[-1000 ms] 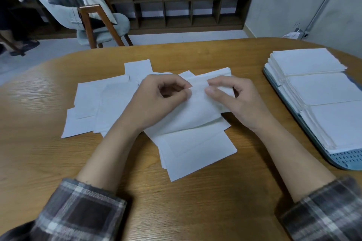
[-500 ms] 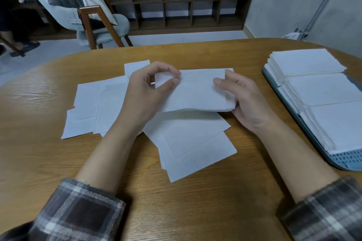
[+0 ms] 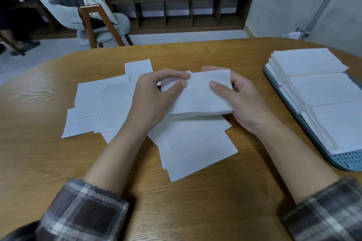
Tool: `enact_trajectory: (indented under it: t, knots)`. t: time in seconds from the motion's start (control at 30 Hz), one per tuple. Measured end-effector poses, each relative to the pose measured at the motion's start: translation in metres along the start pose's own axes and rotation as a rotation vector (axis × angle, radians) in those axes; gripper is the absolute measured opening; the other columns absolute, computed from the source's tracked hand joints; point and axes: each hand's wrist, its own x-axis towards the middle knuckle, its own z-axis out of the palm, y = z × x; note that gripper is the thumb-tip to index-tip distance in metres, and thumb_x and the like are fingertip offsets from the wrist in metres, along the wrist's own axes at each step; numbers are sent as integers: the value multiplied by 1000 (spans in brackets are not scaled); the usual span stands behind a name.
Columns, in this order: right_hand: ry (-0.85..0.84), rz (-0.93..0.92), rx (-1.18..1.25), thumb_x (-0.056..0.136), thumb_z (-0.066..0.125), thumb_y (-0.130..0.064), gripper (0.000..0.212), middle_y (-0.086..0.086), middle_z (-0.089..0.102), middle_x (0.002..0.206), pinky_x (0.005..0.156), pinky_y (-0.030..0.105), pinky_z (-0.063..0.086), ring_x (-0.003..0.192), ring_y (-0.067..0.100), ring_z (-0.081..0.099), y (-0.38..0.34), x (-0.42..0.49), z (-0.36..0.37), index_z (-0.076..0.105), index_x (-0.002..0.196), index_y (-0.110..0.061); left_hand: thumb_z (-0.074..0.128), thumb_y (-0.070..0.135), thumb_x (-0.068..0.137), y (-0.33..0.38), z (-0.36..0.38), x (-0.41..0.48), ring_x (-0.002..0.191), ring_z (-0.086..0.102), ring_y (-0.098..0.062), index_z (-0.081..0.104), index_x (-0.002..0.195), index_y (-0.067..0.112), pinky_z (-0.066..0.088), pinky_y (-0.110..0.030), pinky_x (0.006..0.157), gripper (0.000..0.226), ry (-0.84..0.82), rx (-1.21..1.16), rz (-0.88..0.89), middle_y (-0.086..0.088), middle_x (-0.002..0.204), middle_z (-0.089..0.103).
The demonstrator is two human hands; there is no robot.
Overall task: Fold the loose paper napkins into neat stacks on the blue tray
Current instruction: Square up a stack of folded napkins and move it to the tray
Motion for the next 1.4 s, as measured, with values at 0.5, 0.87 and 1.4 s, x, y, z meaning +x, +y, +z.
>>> enact_trajectory:
  t: [0.5,0.87,1.4]
  knots:
    - [114,-36,4,102,68,-14,67,1,58,148,96,47,61,119,26,71,-6,1,-3,44,147,-57,73,47,96,11,-1,-2,104,73,-7,48,144,52,61,-31,94,55,-168,-232,-231,9,115,74]
    - [-78,36,30,95,72,-13,25,-3,75,127,102,37,55,122,16,69,-2,-1,-8,80,117,-22,77,42,95,-3,1,-2,128,52,-5,48,144,46,48,-26,106,57,-7,43,-83,17,149,51]
    - [320,-113,-342,96,70,-7,29,-26,75,115,101,4,42,119,-13,61,9,7,-16,81,114,-27,84,48,77,-2,26,-21,98,55,-3,68,94,37,49,-27,81,26,-612,583,188,17,98,59]
